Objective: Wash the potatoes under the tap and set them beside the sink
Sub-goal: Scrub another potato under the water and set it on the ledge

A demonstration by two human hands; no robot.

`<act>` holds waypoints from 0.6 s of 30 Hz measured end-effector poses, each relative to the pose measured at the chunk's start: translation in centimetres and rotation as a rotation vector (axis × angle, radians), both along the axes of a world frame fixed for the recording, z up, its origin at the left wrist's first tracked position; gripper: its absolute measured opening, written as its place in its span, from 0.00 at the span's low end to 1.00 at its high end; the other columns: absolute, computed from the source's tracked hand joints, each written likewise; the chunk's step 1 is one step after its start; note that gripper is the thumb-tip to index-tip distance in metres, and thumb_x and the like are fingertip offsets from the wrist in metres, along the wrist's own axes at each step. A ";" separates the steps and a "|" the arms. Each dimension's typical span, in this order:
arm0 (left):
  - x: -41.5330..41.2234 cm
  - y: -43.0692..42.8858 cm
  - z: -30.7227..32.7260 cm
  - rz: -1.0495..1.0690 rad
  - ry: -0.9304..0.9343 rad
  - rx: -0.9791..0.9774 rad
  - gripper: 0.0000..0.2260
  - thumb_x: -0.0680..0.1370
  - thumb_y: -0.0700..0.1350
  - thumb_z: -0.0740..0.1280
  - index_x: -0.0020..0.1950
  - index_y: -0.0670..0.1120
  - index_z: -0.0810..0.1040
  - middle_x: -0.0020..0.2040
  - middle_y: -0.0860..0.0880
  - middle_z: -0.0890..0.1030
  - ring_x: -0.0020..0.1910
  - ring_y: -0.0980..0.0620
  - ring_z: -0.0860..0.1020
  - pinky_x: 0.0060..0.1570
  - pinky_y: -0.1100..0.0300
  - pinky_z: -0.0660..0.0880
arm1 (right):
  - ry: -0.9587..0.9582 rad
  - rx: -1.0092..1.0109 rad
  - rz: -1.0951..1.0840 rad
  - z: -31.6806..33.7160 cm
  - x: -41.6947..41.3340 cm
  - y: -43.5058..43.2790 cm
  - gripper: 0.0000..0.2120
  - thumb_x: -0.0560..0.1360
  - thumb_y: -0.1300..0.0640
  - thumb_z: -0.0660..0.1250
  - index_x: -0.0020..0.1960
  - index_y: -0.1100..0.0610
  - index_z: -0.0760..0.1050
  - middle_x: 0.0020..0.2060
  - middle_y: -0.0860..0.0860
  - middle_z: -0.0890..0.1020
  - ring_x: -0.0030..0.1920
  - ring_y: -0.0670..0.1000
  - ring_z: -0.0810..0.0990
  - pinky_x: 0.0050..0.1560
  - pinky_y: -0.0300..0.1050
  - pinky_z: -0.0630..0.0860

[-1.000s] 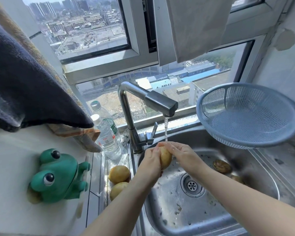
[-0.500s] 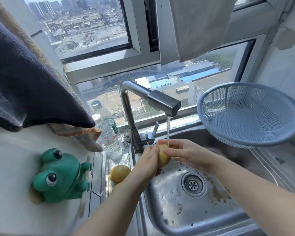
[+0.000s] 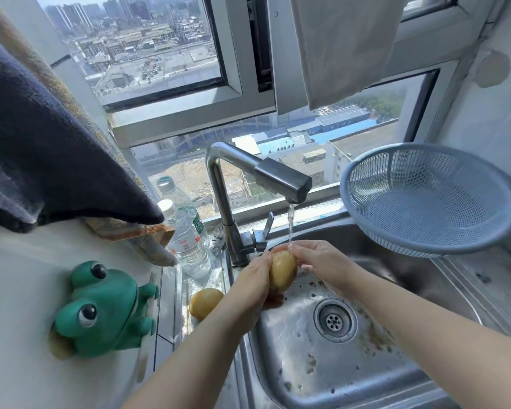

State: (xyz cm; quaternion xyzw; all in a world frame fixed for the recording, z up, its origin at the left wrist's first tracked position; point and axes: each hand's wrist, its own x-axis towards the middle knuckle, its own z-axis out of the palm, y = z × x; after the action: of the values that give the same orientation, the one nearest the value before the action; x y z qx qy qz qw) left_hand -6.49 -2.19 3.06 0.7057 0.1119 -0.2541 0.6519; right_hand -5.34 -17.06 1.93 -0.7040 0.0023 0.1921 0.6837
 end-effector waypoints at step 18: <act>-0.7 1.7 0.8 -0.013 0.372 -0.418 0.26 0.81 0.58 0.54 0.67 0.38 0.70 0.54 0.35 0.82 0.42 0.46 0.85 0.41 0.57 0.82 | 0.079 -0.108 -0.182 0.5 -0.7 1.0 0.21 0.79 0.43 0.58 0.50 0.57 0.81 0.45 0.53 0.84 0.46 0.51 0.81 0.54 0.47 0.74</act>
State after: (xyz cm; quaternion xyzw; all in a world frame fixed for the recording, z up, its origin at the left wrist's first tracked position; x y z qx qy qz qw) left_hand -7.19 -0.50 3.86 0.4978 0.1704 -0.4011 0.7498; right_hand -6.08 -16.04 2.45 -0.7285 0.1036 0.1565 0.6589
